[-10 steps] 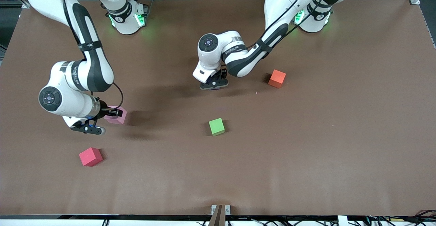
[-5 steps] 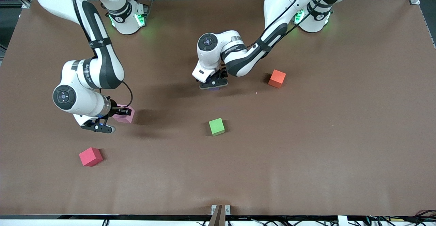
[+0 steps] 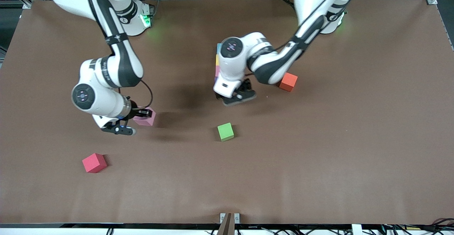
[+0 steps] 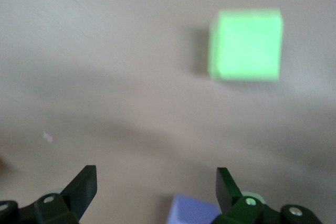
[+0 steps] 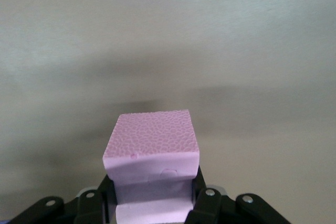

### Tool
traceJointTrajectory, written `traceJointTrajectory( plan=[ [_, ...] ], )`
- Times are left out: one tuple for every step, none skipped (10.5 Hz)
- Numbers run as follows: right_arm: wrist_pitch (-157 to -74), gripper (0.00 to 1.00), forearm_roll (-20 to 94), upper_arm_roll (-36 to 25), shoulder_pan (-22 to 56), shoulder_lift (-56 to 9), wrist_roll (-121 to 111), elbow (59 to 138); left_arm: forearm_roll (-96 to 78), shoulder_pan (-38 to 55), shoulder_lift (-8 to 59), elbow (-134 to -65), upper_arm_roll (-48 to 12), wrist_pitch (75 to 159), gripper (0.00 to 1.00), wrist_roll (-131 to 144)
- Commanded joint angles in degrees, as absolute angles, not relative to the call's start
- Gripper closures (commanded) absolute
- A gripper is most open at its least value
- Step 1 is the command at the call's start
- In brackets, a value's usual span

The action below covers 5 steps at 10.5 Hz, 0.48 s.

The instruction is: Arrange blocks into number 1

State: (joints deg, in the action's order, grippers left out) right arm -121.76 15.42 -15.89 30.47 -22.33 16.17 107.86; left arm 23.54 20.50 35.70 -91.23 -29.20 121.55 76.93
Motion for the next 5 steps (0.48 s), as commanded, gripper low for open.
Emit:
traceJointTrajectory(
  plan=[
    [-124.5,0.43,15.9,-16.3,36.2,-23.4,19.3,106.8,23.4,13.5,32.7,-89.3,-29.4,115.7,0.0,71.4],
    [-124.5,0.43,15.4,-16.3,38.5,-25.8,19.1,103.9,23.3,9.7,31.8,-88.3,-29.4,114.6,0.0,69.5],
    [-124.3,0.43,14.3,-16.3,41.1,-28.5,19.2,100.5,23.1,5.6,31.2,-86.7,-29.5,113.7,0.0,67.7],
    [-124.3,0.43,13.9,-16.3,43.4,-31.3,19.8,97.3,22.7,1.4,31.1,-85.1,-30.1,111.5,0.0,64.0],
    [-124.5,0.45,14.1,-16.3,46.1,-34.0,20.2,94.9,22.4,-1.4,30.4,-84.0,-30.1,108.9,0.0,60.1]
  ],
)
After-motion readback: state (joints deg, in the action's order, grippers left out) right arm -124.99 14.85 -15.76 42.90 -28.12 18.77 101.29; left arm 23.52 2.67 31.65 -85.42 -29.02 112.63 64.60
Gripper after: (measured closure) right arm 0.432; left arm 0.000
